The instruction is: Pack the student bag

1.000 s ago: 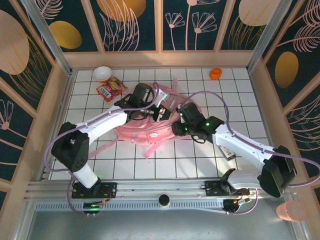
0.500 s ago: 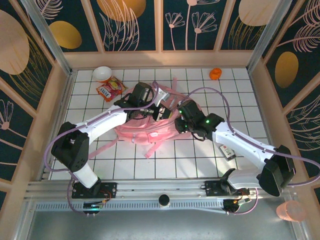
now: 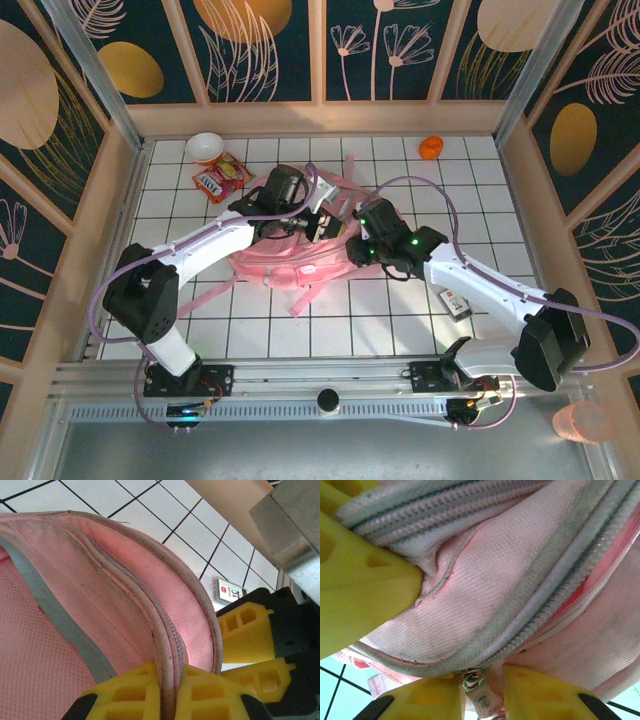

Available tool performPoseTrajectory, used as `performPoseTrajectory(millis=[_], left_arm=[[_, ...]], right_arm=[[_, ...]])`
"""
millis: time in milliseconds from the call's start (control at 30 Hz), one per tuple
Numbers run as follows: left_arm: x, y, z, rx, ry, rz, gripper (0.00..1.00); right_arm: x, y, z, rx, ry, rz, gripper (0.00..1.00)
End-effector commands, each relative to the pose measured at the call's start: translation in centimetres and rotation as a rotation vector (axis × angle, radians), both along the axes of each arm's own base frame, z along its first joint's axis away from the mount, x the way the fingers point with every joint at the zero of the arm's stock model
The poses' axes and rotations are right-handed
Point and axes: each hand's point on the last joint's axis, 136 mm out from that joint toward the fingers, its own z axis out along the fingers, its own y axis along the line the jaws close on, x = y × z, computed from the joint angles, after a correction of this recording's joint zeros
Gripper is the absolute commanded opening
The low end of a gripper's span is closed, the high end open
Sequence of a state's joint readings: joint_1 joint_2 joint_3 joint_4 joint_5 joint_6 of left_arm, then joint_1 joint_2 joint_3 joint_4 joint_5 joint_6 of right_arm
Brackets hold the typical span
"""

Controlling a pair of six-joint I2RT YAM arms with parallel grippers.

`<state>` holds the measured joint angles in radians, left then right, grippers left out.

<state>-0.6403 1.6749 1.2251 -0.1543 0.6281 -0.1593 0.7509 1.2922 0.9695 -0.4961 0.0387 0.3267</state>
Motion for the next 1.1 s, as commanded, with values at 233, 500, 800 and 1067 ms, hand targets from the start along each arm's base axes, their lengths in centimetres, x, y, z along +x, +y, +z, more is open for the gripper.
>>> performPoseTrajectory(millis=[233,500,800,1067], left_arm=[[0.3,-0.4,2.9,-0.068,-0.031,-0.014,0.00],[0.6,1.1,0.2,0.058,-0.069,-0.005,0.00],[1.0,2.5,-2.2,0.203,-0.123,-0.044,0.00],[1.0,4.0,-4.4,0.326,-0.181,-0.086,0.00]], right_arm=[[0.8,-0.5,-0.3,-0.008,-0.015,-0.029,0.03],[0.1,-1.0,2.6,0.006,0.027,0.046,0.00],[-1.7,-1.6,0.8,-0.071,0.225,0.168,0.00],[-0.7,-2.9,1.7,-0.039,0.274,0.114,0.00]])
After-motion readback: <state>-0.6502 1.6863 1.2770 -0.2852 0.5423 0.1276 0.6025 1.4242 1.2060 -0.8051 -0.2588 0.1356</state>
